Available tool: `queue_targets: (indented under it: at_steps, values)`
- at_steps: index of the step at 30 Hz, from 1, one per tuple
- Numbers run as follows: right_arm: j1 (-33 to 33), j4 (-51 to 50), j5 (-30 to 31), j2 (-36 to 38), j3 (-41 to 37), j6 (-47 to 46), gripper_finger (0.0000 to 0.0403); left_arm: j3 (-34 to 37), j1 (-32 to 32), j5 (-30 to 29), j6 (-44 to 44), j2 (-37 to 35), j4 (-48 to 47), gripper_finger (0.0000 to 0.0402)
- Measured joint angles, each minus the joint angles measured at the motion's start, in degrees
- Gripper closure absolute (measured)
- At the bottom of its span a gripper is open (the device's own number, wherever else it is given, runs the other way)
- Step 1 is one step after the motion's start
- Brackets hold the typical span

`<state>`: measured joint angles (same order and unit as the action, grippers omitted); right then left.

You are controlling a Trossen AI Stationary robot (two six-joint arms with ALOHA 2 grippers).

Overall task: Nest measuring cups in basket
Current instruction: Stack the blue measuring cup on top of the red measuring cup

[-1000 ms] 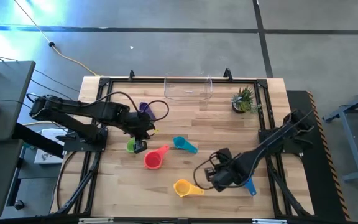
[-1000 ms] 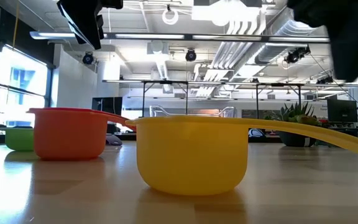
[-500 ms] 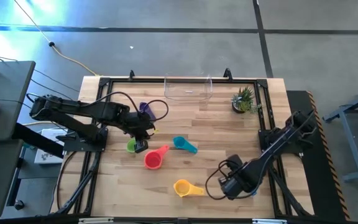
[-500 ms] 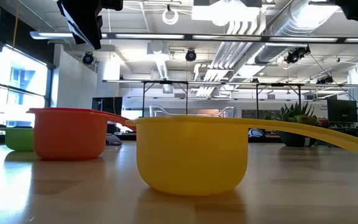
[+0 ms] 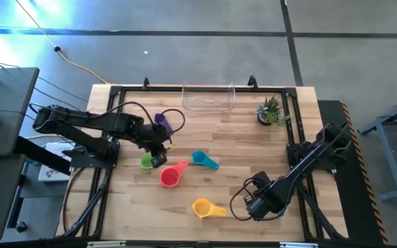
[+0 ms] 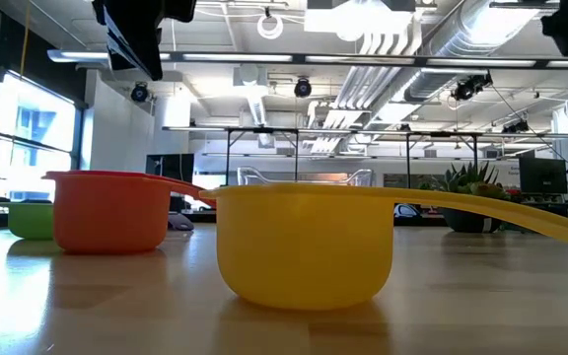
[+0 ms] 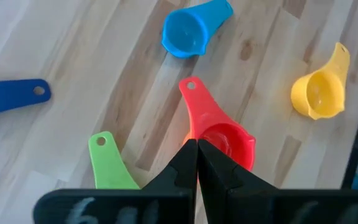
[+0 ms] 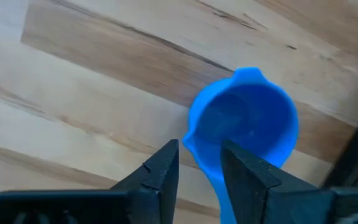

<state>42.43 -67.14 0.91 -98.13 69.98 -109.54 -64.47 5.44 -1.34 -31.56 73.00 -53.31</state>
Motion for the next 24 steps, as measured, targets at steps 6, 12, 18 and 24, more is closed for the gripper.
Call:
queue_targets:
  at_steps: [6,12,18,24]
  values:
    - [-0.07,1.03,0.02,0.0,-2.73,-3.5,0.0283,0.0,-0.33,-0.67,-1.42,0.02,0.01,0.0367]
    - [-0.53,6.53,0.0,0.0,-5.77,-3.61,0.0283,0.0,-0.33,-0.81,-2.89,-0.01,0.02,0.0331]
    - [-1.98,10.63,-1.05,0.0,-9.2,-3.59,0.0286,0.0,-0.33,-0.81,-2.85,0.0,0.01,0.0321]
    - [-2.33,10.82,-1.62,0.0,-9.36,-1.42,0.0334,-0.02,-0.33,-0.83,-2.77,0.02,0.03,0.0323]
